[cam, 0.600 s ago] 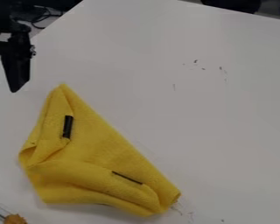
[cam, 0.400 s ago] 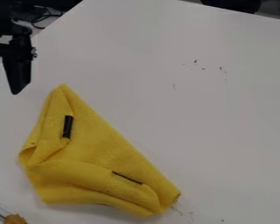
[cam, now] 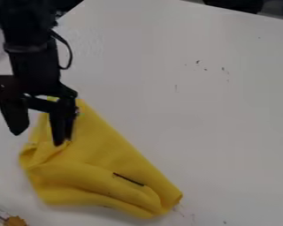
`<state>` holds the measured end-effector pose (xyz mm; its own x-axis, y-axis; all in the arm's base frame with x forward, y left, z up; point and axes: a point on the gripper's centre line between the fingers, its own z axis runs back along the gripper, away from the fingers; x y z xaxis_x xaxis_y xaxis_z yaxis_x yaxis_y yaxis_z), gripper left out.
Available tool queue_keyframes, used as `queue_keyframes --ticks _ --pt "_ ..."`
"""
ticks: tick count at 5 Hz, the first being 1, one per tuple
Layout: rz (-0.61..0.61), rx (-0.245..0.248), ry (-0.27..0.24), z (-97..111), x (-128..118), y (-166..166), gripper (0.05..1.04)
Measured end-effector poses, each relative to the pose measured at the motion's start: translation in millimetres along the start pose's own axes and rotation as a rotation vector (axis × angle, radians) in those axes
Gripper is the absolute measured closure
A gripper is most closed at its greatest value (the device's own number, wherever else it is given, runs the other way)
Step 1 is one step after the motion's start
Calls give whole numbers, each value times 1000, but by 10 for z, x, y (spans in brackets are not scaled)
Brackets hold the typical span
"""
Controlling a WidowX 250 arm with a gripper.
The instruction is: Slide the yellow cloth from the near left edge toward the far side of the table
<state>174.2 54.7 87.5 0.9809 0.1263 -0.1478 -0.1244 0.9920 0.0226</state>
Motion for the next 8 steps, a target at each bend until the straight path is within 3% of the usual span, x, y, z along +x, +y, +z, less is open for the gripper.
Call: queue_keyframes --ticks 1,2,4,5,7,8 --pt "11 9 40 -302 25 -94 84" --pt "28 35 114 -647 116 -162 84" --pt "12 42 95 -820 289 -156 84" --pt "6 41 37 -770 567 -145 84" --pt "-45 26 -20 -670 1285 -159 83" --pt "-47 32 -24 -618 1609 -154 83"
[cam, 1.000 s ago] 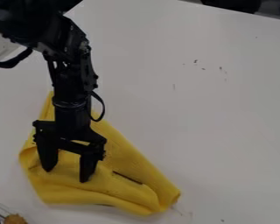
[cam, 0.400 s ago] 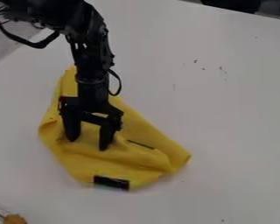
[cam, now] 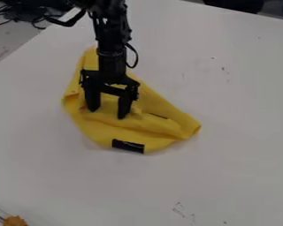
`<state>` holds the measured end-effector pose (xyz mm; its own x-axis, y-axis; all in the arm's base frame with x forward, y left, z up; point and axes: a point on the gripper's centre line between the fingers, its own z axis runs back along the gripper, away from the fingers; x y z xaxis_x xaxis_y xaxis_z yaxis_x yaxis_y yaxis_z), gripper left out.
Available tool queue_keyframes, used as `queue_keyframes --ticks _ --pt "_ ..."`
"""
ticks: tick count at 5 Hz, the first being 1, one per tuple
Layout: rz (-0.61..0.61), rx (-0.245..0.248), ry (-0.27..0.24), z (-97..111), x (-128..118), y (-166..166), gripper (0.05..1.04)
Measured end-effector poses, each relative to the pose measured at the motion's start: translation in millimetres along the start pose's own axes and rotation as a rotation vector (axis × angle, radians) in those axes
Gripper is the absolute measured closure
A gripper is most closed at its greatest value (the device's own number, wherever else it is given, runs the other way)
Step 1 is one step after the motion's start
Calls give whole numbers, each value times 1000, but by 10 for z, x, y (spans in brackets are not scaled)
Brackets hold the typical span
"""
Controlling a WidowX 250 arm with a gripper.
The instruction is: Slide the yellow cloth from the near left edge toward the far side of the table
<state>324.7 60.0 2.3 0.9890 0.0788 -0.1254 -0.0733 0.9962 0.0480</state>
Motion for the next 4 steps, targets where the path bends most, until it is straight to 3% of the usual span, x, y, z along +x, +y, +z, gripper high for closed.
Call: queue_keyframes --ticks 2,3,4 --pt "26 -16 -41 117 443 64 83" --pt "50 5 -41 240 488 177 83" --pt "56 22 -19 433 345 216 83"
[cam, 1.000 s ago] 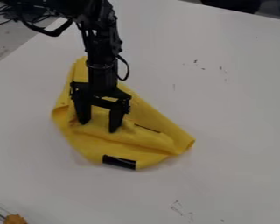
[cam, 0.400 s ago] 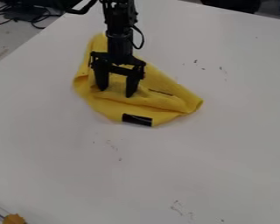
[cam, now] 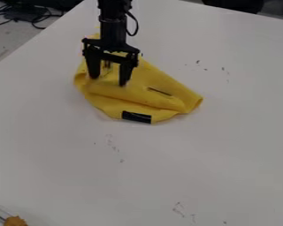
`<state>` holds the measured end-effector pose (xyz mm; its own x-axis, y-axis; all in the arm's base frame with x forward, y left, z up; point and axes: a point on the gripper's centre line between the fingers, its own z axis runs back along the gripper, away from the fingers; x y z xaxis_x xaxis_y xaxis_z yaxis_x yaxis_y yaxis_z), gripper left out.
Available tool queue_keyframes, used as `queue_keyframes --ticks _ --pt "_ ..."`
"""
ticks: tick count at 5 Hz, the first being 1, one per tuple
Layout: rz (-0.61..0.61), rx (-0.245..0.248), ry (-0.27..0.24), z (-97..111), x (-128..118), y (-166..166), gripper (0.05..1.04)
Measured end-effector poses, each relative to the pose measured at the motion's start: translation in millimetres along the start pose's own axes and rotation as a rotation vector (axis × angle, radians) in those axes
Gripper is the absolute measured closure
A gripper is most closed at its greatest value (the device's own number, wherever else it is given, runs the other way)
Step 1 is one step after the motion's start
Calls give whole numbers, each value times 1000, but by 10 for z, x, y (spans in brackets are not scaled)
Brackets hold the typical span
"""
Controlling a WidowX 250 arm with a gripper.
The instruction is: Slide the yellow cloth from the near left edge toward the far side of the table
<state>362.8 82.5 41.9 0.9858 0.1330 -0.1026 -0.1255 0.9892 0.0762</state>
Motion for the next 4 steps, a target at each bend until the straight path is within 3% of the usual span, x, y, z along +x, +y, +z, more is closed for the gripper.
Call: queue_keyframes --ticks 2,3,4 --pt "52 18 -158 938 -125 101 83" --pt "38 -10 -146 1155 -351 -64 83" --pt "-21 -19 -69 1261 -637 -405 83"
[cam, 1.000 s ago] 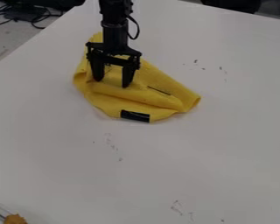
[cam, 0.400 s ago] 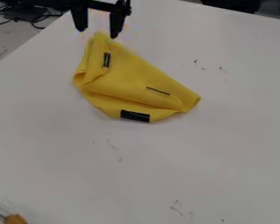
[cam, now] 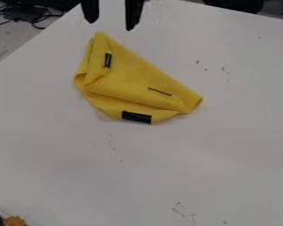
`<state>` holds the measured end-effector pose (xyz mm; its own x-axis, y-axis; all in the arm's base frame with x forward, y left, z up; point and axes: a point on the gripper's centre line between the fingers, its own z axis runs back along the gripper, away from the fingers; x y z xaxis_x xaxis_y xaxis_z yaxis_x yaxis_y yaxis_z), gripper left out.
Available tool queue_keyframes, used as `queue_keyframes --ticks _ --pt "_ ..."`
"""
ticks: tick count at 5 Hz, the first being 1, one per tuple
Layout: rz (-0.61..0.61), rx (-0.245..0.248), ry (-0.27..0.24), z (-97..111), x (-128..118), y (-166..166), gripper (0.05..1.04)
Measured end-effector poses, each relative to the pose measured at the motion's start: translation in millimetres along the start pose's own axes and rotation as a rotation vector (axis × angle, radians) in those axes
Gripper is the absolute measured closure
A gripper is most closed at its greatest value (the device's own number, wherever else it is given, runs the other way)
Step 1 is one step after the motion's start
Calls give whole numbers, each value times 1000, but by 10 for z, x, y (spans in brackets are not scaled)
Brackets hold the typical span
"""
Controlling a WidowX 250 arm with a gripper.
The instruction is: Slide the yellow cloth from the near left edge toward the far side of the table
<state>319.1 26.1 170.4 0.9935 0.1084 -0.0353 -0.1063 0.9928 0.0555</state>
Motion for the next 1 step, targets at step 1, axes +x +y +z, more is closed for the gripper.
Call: queue_keyframes --ticks 1 --pt "18 -11 3 96 -266 -193 83"
